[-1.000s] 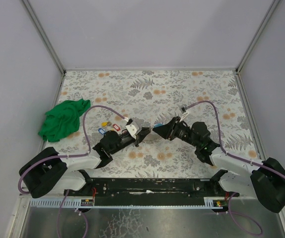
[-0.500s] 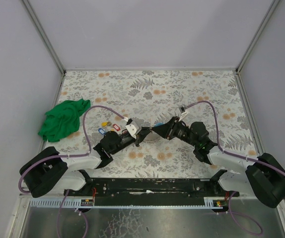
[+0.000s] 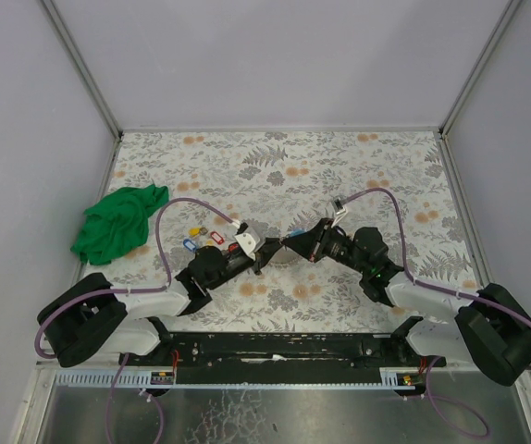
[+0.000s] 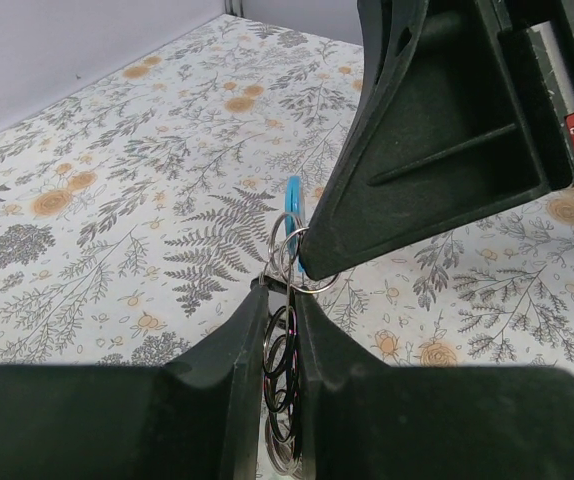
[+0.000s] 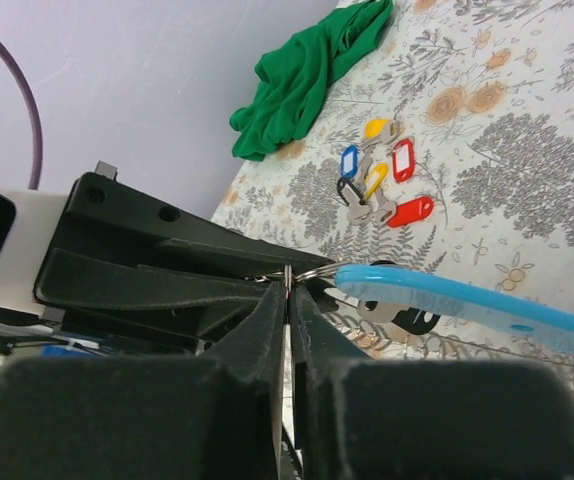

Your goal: Put the keys on the keyring

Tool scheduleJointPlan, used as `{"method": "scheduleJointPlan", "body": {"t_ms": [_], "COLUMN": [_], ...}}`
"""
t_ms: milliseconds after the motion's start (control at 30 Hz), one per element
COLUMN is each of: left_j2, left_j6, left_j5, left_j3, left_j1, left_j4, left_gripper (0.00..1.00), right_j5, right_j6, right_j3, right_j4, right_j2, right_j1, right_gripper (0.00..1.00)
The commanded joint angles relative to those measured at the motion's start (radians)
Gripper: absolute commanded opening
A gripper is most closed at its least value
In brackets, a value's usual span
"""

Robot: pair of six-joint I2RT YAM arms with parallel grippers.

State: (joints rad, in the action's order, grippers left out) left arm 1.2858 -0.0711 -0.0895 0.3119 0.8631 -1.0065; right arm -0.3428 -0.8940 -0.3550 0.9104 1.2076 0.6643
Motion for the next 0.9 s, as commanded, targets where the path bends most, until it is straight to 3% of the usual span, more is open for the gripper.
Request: {"method": "scheduleJointPlan", "body": {"t_ms": [0,133,300,533,867], "left_j2": [-0.008,-0.034,-0.102,-0.171,-0.333], "left_j6": [0.0,0.009,-0.006,-0.066,-0.085], "left_j5": [0.025,0.015,-0.048,-0.17,-0.327], "left_j3": [0.002,-0.009,-0.022,-0.03,-0.058], "left_j1": [0.007,0.007,0.006,-0.031,-0.119], "left_j4": [-0.107,-0.07,0.031,0.132,0.131], "left_gripper": [0.03,0.1,0.27,0.37,0.4], "right_j5": [0.003,-0.023,-0.101,-0.128,-0.168], "right_j6": [0.109,0.255,0.548,0.966,1.364], "right_j3": [-0.032,-0.092,-0.28,-0.533,-0.729], "right_j4": [-0.061,-0.214,-0.577,-1.022,-1.259], "right_j2": [-0.068,-0.106,-0.105,-0.065,0.031], "right_j1": [-0.007,-0.009,-0.008,-0.008,-0.008], "right_gripper": [0.04,0.0,0.0,0.0,0.0]}}
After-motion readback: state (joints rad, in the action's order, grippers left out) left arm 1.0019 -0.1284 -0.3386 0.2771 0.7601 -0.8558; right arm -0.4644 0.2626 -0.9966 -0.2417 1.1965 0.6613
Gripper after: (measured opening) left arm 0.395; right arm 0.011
